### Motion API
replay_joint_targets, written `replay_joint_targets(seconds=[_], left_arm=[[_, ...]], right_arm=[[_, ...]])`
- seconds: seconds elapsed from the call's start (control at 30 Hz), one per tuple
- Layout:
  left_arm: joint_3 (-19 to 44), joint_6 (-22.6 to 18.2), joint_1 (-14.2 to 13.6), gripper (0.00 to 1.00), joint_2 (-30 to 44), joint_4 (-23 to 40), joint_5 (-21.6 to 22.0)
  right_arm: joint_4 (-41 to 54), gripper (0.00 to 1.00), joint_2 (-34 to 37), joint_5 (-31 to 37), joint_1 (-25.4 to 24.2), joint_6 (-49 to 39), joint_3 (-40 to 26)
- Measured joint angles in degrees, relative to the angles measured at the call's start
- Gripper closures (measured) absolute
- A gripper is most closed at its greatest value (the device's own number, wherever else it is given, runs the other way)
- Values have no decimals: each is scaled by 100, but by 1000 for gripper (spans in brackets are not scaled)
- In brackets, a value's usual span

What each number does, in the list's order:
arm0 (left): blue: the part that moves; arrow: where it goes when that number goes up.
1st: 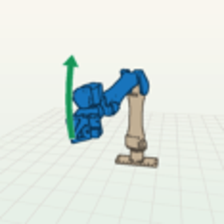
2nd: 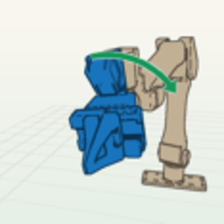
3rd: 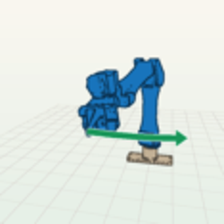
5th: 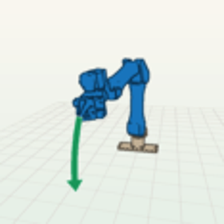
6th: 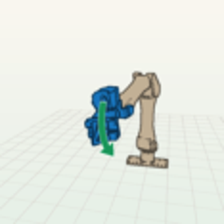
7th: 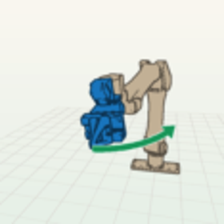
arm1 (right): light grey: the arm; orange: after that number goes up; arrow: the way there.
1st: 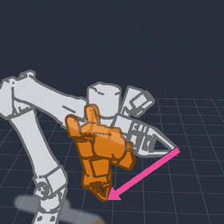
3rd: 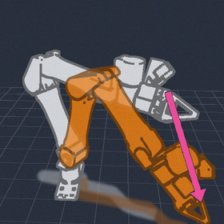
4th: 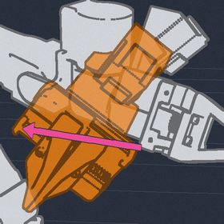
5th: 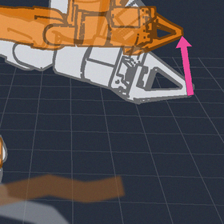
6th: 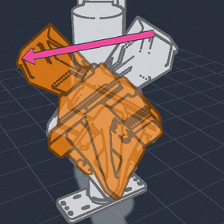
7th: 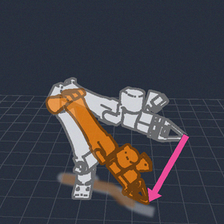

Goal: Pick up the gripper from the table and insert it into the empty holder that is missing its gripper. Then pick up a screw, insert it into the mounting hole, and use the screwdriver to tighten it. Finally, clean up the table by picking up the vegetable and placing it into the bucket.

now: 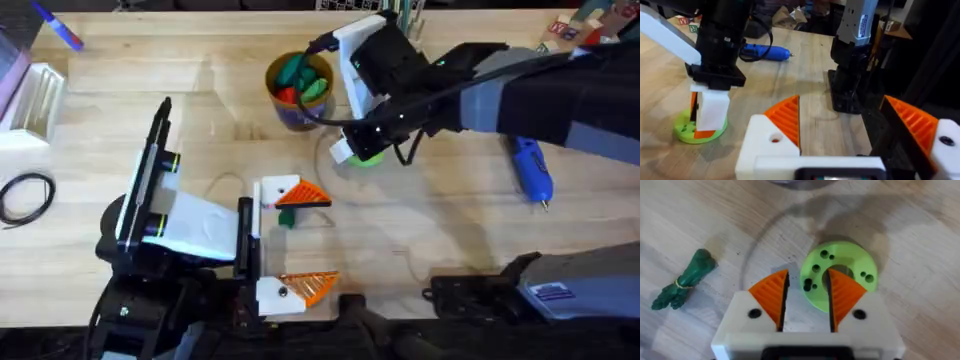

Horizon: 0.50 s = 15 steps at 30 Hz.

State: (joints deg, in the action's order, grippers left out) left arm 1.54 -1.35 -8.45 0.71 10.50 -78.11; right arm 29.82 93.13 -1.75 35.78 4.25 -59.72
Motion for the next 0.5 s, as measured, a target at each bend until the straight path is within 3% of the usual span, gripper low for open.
replay_joint_targets(seconds=[0.27,0.5], left_arm=[[-2,0,0,15,1,0,-11],[-2,0,0,15,0,0,-11]], right_arm=[[87,650,102,106,82,-22,0],[121,885,100,128,86,-28,0]])
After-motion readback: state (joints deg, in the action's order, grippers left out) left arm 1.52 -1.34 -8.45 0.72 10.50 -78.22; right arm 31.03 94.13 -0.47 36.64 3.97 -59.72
